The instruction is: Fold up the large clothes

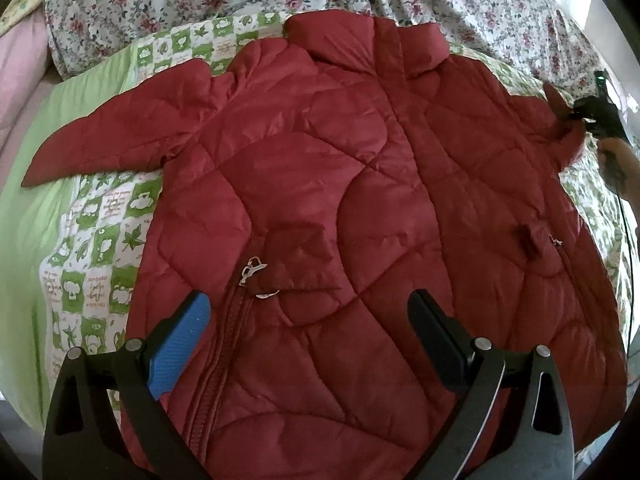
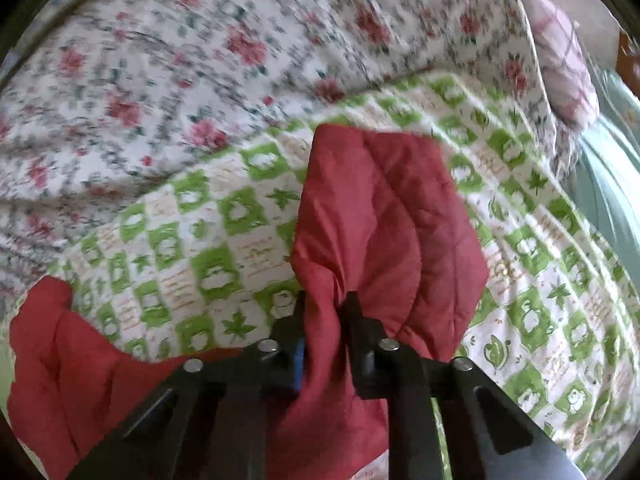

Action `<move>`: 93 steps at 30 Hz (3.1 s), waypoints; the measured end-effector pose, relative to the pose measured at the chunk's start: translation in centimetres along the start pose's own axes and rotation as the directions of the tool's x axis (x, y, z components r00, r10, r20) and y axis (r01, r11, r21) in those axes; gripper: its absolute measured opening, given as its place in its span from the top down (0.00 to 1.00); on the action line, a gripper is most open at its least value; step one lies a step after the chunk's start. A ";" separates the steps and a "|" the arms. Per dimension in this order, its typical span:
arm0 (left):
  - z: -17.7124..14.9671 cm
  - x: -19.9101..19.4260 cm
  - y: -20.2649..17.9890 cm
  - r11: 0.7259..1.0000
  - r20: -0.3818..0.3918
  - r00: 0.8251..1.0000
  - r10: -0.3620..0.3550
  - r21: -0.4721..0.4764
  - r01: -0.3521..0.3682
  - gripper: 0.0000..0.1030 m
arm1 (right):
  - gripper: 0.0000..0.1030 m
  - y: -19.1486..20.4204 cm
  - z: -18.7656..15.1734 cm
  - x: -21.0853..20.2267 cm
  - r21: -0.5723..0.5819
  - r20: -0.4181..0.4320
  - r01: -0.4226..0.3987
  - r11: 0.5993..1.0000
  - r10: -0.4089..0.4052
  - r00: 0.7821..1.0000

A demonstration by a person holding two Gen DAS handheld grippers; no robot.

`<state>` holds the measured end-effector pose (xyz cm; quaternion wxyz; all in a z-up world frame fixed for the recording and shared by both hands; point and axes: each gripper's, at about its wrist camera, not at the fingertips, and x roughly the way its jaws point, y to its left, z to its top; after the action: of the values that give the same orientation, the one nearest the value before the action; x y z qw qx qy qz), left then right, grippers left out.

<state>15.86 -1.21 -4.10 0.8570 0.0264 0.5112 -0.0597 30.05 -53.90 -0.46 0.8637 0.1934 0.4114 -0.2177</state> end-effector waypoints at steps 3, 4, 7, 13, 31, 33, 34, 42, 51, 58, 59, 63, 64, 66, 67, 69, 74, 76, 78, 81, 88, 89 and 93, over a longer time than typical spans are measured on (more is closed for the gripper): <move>-0.1 0.0 0.3 1.000 -0.015 1.000 -0.023 -0.021 0.023 0.03 | 0.89 1.1 -0.9 -2.6 -0.018 0.035 -0.122 0.992 0.123 0.992; -0.2 -0.1 0.4 0.999 -0.013 1.000 -0.028 -0.025 0.028 0.03 | 0.89 1.8 -1.3 -3.4 -0.036 0.044 -0.153 0.988 0.154 0.987; -0.4 -0.4 0.6 0.999 -0.011 1.000 -0.021 -0.025 0.021 0.03 | 0.89 4.2 -2.7 -5.9 -0.106 0.061 -0.231 0.967 0.238 0.969; -0.7 -0.4 1.4 0.997 -0.028 0.999 -0.047 -0.056 0.045 0.03 | 0.88 10.6 -7.1 -10.0 -0.224 0.020 -0.398 0.889 0.413 0.911; 3.4 0.2 4.3 0.978 -0.023 0.983 -0.184 -0.105 0.180 0.03 | 0.82 24.1 -22.6 -9.1 -0.505 -0.402 -0.613 0.608 0.463 0.790; 5.5 1.2 4.1 0.978 -0.027 0.982 -0.188 -0.093 0.185 0.03 | 0.81 24.1 -22.8 -8.7 -0.497 -0.417 -0.619 0.607 0.459 0.785; 6.4 1.6 4.1 0.977 -0.030 0.980 -0.196 -0.091 0.192 0.03 | 0.81 24.1 -22.8 -8.7 -0.498 -0.418 -0.621 0.605 0.459 0.784; 14.9 9.0 0.9 0.963 -0.127 0.955 -0.268 -0.061 0.262 0.06 | 0.64 23.9 -23.1 -8.7 -0.490 -0.435 -0.641 0.591 0.471 0.767; 14.6 10.0 -0.7 0.960 -0.121 0.954 -0.275 0.013 0.279 0.89 | 0.50 23.0 -23.3 -9.8 -0.489 -0.429 -0.651 0.580 0.490 0.759; 14.1 6.7 5.4 0.994 0.013 0.995 -0.098 -0.040 0.098 0.91 | 0.49 19.9 -21.9 -11.8 -0.469 -0.339 -0.625 0.625 0.526 0.780; 14.1 6.6 6.3 0.995 0.019 0.996 -0.085 -0.060 0.086 0.91 | 0.49 19.6 -21.6 -11.9 -0.470 -0.320 -0.612 0.636 0.524 0.789; 14.0 7.4 8.4 0.992 0.027 0.998 -0.063 -0.110 0.066 0.90 | 0.49 17.8 -19.5 -11.2 -0.420 -0.252 -0.561 0.714 0.502 0.827; 14.1 7.7 8.2 0.992 0.028 0.998 -0.060 -0.105 0.063 0.90 | 0.48 17.5 -18.9 -10.8 -0.402 -0.238 -0.547 0.734 0.493 0.837; 14.1 8.2 7.5 0.995 0.041 0.999 -0.032 -0.090 0.035 0.90 | 0.47 17.3 -18.1 -10.4 -0.386 -0.216 -0.524 0.759 0.478 0.852; 14.0 8.2 7.2 0.996 0.048 0.999 -0.017 -0.082 0.021 0.89 | 0.47 17.3 -17.7 -10.2 -0.381 -0.203 -0.514 0.769 0.472 0.858; 13.8 8.0 6.8 0.996 0.061 0.998 -0.010 -0.084 0.015 0.87 | 0.47 17.7 -16.9 -9.8 -0.383 -0.179 -0.500 0.777 0.468 0.865; 12.8 4.9 8.7 0.983 0.121 0.991 -0.062 -0.164 0.082 0.84 | 0.47 18.9 -16.5 -7.2 -0.447 -0.156 -0.400 0.800 0.370 0.916; 12.3 3.6 8.7 0.983 0.156 0.984 -0.086 -0.150 0.109 0.84 | 0.48 18.7 -16.8 -5.4 -0.428 -0.184 -0.392 0.814 0.347 0.920; 12.2 2.7 7.7 0.980 0.171 0.974 -0.152 -0.103 0.171 0.84 | 0.48 18.6 -17.3 -4.3 -0.424 -0.202 -0.384 0.821 0.327 0.923; 12.5 3.0 5.8 0.974 0.146 0.966 -0.213 -0.049 0.222 0.84 | 0.47 18.7 -17.8 -3.7 -0.435 -0.192 -0.369 0.821 0.316 0.929; 12.4 8.7 4.8 0.987 0.025 0.989 -0.149 -0.050 0.150 0.84 | 0.48 18.9 -17.1 -5.9 -0.435 -0.167 -0.361 0.825 0.320 0.933; 12.2 8.9 5.0 0.987 0.024 0.988 -0.153 -0.055 0.154 0.84 | 0.48 18.9 -17.2 -6.4 -0.447 -0.150 -0.355 0.821 0.323 0.935; 12.2 9.1 5.3 0.985 0.019 0.987 -0.160 -0.065 0.161 0.84 | 0.48 18.9 -17.5 -4.9 -0.461 -0.164 -0.301 0.835 0.253 0.954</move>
<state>31.49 2.02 -6.33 0.8532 -0.0435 0.5076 -0.1118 26.45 -28.14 -3.87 0.8860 0.0405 0.4611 0.0282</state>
